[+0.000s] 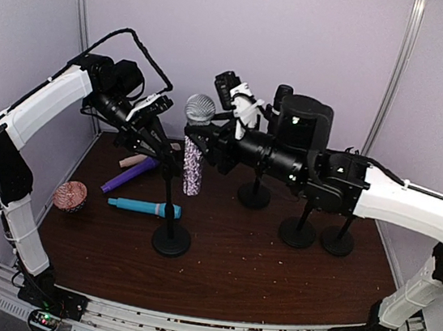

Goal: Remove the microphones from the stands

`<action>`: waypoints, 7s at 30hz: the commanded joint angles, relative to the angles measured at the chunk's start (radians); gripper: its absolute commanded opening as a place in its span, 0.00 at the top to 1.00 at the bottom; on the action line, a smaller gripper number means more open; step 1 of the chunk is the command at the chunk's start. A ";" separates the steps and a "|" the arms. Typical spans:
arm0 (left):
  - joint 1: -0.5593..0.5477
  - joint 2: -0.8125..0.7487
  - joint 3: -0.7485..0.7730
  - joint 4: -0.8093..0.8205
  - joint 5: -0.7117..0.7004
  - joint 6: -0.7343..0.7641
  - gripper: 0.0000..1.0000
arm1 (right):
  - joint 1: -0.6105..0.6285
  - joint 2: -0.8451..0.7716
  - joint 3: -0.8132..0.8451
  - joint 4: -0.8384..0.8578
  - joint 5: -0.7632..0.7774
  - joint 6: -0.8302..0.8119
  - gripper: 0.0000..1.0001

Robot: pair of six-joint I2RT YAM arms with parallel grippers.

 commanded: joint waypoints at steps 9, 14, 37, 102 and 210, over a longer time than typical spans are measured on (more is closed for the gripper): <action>0.000 -0.067 -0.054 0.172 -0.126 -0.171 0.03 | -0.036 -0.212 -0.141 0.170 0.351 0.114 0.94; 0.019 -0.136 -0.097 0.161 -0.127 -0.186 0.02 | -0.035 -0.144 -0.200 0.190 0.491 0.227 1.00; 0.298 -0.335 -0.446 0.206 -0.149 -0.231 0.02 | -0.011 0.456 0.020 0.117 1.134 1.048 1.00; 0.335 -0.373 -0.491 0.211 -0.092 -0.250 0.02 | 0.023 0.370 -0.466 0.807 0.144 0.390 0.32; 0.072 -0.526 -0.745 0.445 0.180 -0.547 0.52 | 0.149 0.289 0.019 0.547 0.048 0.295 1.00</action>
